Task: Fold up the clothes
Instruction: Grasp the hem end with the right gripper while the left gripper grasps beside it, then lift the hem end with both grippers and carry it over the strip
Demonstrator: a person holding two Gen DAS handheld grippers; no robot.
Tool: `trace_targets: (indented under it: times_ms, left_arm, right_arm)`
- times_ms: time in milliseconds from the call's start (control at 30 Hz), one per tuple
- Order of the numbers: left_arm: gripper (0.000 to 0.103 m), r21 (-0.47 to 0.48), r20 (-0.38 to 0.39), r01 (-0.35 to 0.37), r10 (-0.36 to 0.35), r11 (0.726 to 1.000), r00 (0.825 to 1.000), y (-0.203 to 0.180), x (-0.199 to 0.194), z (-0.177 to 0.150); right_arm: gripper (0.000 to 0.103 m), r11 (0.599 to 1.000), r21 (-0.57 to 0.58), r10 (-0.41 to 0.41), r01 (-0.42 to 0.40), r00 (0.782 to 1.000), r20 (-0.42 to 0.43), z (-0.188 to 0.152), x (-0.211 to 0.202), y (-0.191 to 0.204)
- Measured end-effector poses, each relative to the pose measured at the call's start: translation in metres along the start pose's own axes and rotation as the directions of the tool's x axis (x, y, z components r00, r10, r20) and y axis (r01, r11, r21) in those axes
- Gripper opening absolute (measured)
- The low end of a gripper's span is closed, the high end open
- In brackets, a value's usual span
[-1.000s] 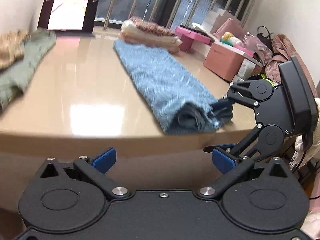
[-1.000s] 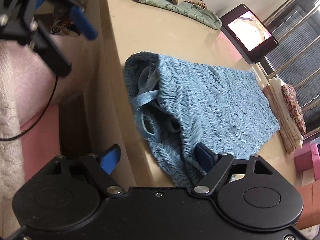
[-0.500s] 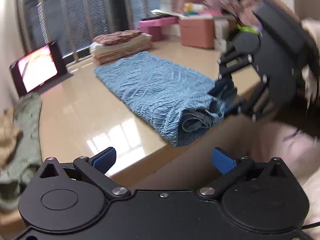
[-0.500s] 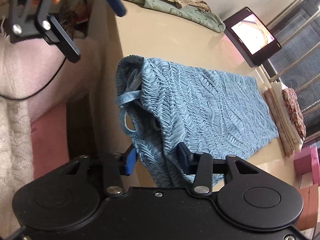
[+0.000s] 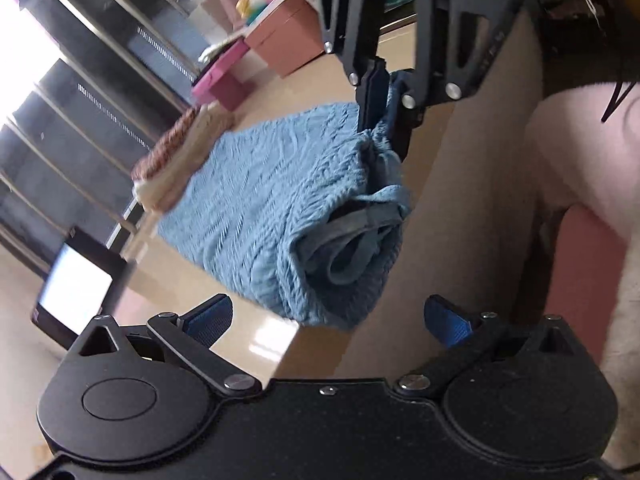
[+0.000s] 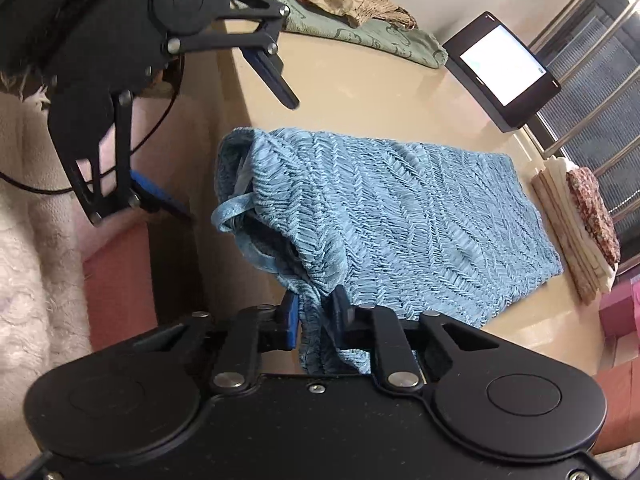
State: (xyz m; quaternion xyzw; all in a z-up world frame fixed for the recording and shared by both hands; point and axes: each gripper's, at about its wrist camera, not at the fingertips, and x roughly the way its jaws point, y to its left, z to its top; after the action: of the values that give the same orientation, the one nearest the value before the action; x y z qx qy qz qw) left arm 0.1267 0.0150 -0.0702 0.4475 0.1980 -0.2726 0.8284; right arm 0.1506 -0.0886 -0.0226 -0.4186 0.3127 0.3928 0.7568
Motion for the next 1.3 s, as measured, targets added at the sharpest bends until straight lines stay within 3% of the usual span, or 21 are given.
trace_targets:
  times_ms: [100,200,267,333,400,467,500,567,633,800,933,1033,1300]
  left_arm:
    - [0.101,0.07,0.015,-0.047,0.046,0.996,0.999,-0.006,0.008,0.001]
    - [0.089,0.155,0.056,-0.089,0.081,0.984,0.995,-0.012,0.01,0.004]
    - [0.074,0.208,0.083,-0.108,0.093,0.972,0.992,-0.015,0.011,0.007]
    - [0.069,0.26,0.111,-0.127,0.101,0.957,0.989,-0.018,0.012,0.009]
    - [0.06,0.314,0.133,-0.111,0.072,0.943,0.989,-0.021,0.01,0.011]
    - [0.041,0.367,0.149,-0.098,0.045,0.925,0.988,-0.024,0.007,0.014]
    - [0.037,0.39,0.154,-0.09,0.032,0.916,0.988,-0.024,0.006,0.015]
    - [0.021,0.391,0.142,-0.06,0.004,0.918,0.99,-0.021,0.006,0.019]
    - [0.014,0.383,0.134,-0.039,-0.014,0.923,0.991,-0.017,0.004,0.025]
    - [0.013,0.285,0.085,0.029,-0.055,0.958,0.995,0.007,0.0,0.046]
    - [0.013,0.179,0.064,0.101,-0.114,0.979,0.991,0.022,-0.002,0.06]
    - [0.013,0.151,0.067,0.123,-0.134,0.981,0.989,0.03,-0.004,0.064]
    - [0.013,0.197,0.064,0.136,-0.151,0.971,0.986,0.025,-0.021,0.061]
  right_arm:
    - [0.013,0.999,0.028,0.015,-0.016,1.0,0.006,-0.001,-0.002,-0.003]
    - [0.012,0.999,0.046,0.024,-0.025,1.0,0.01,-0.001,-0.004,-0.005]
    - [0.011,0.998,0.053,0.026,-0.026,1.0,0.011,-0.002,-0.005,-0.005]
    - [0.011,0.998,0.059,0.027,-0.028,1.0,0.011,-0.003,-0.006,-0.006]
    - [0.011,0.997,0.065,0.029,-0.029,1.0,0.012,-0.004,-0.007,-0.006]
    - [0.011,0.997,0.07,0.028,-0.029,1.0,0.012,-0.005,-0.008,-0.006]
    - [0.011,0.997,0.071,0.026,-0.027,1.0,0.011,-0.005,-0.009,-0.006]
    - [0.011,0.997,0.072,0.02,-0.021,1.0,0.011,-0.007,-0.01,-0.005]
    - [0.011,0.998,0.067,0.011,-0.012,1.0,0.012,-0.008,-0.011,-0.002]
    - [0.015,0.998,0.063,-0.029,0.027,0.999,0.042,-0.014,-0.015,0.005]
    - [0.052,0.994,0.081,-0.079,0.074,0.996,0.052,-0.021,-0.015,0.014]
    - [0.062,0.987,0.09,-0.141,0.135,0.988,0.063,-0.028,-0.015,0.025]
    - [0.067,0.947,0.127,-0.312,0.296,0.941,0.129,-0.036,-0.017,0.037]
